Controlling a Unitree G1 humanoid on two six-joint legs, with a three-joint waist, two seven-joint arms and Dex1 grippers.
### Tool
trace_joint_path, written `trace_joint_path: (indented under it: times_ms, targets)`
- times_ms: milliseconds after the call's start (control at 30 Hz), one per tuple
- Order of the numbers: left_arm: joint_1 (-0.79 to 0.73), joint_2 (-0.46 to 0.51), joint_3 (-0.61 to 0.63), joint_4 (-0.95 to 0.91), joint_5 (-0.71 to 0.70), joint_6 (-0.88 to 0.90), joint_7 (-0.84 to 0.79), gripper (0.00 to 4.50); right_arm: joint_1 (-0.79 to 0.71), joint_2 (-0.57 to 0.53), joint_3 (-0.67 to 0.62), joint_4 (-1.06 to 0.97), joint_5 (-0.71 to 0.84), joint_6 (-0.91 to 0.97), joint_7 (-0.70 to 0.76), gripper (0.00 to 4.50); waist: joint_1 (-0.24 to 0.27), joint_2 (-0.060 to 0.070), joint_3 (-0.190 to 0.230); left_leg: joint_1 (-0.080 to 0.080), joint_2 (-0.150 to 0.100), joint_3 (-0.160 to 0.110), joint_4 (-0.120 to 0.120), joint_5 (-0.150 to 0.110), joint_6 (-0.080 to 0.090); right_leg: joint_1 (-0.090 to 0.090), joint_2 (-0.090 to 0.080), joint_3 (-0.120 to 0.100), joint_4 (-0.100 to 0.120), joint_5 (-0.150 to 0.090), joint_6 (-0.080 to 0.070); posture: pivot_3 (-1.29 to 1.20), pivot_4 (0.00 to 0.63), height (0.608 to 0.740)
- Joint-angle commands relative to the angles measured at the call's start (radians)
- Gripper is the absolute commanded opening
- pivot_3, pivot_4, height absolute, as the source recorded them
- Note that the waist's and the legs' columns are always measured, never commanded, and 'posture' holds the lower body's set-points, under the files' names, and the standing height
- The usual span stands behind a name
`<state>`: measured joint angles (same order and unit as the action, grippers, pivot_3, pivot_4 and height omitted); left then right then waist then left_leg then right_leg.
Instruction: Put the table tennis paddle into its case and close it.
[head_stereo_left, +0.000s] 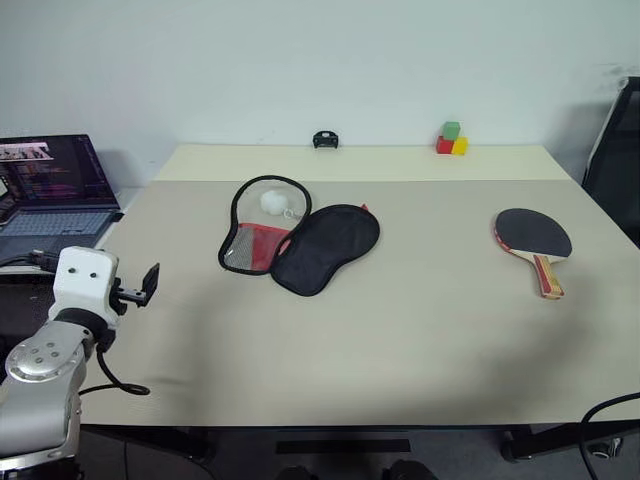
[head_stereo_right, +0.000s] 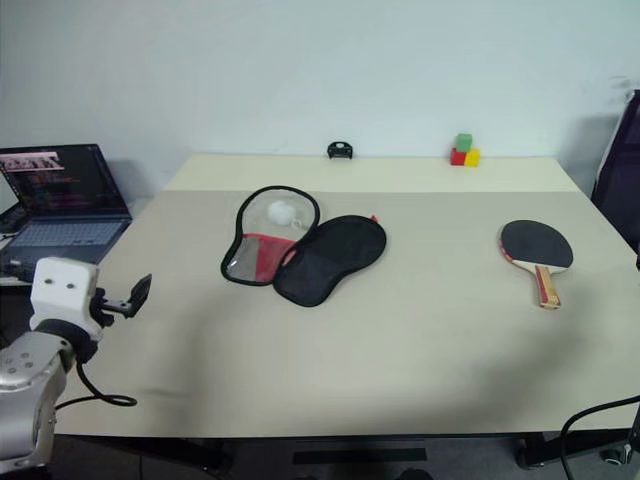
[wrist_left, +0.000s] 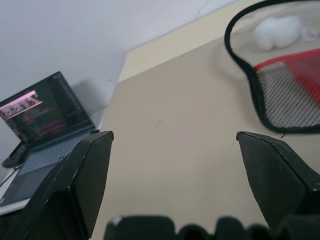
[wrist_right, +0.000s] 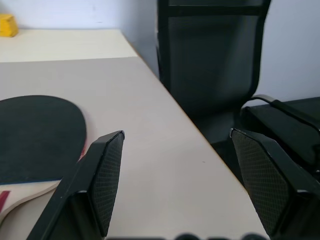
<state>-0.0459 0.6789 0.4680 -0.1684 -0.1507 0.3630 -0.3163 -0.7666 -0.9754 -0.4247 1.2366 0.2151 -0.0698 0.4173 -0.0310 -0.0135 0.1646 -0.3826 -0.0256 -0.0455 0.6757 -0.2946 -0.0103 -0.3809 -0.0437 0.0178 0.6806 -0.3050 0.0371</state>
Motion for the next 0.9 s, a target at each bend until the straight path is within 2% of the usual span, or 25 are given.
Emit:
trace_joint_path:
  times_ms: [33, 367, 600, 733, 900]
  targets:
    - [-0.018, 0.0, 0.028, 0.052, 0.027, -0.035, 0.037, 4.32, -0.028, -0.041, 0.007, -0.022, -0.01, 0.005, 0.016, 3.68, 0.0, 0.0, 0.0, 0.0, 0.0, 0.0, 0.0, 0.0, 0.0, 0.0, 0.0, 0.0, 0.0, 0.0, 0.0, 0.0, 0.15, 0.74]
    - [-0.07, -0.009, 0.061, 0.179, -0.008, -0.111, 0.057, 4.32, -0.041, -0.037, -0.006, -0.112, 0.031, -0.007, 0.093, 3.68, 0.0, 0.0, 0.0, 0.001, 0.0, 0.0, 0.0, 0.0, 0.0, 0.0, 0.0, 0.0, 0.0, 0.0, 0.0, 0.0, 0.15, 0.74]
    - [-0.036, 0.022, 0.098, 0.215, -0.031, -0.183, -0.006, 4.32, 0.016, 0.074, 0.006, -0.243, 0.069, 0.027, 0.173, 3.68, -0.001, 0.0, 0.0, 0.001, 0.001, -0.001, 0.0, 0.0, 0.0, 0.0, 0.0, 0.0, 0.0, 0.0, 0.0, 0.0, 0.15, 0.74]
    - [-0.07, 0.048, 0.092, 0.27, -0.044, -0.207, -0.031, 4.32, 0.066, 0.133, 0.024, -0.381, 0.089, 0.123, 0.205, 3.68, 0.001, 0.0, 0.0, 0.001, 0.001, -0.001, 0.0, 0.0, 0.0, 0.0, 0.0, 0.0, 0.0, 0.0, 0.0, 0.0, 0.15, 0.74]
    - [-0.155, 0.053, 0.028, 0.288, -0.073, -0.226, -0.11, 4.32, 0.186, 0.185, 0.052, -0.694, 0.175, 0.36, 0.282, 3.68, 0.015, 0.0, 0.0, -0.001, 0.0, -0.002, 0.0, 0.0, 0.0, 0.0, -0.001, -0.002, 0.0, 0.0, 0.0, 0.0, 0.15, 0.74]
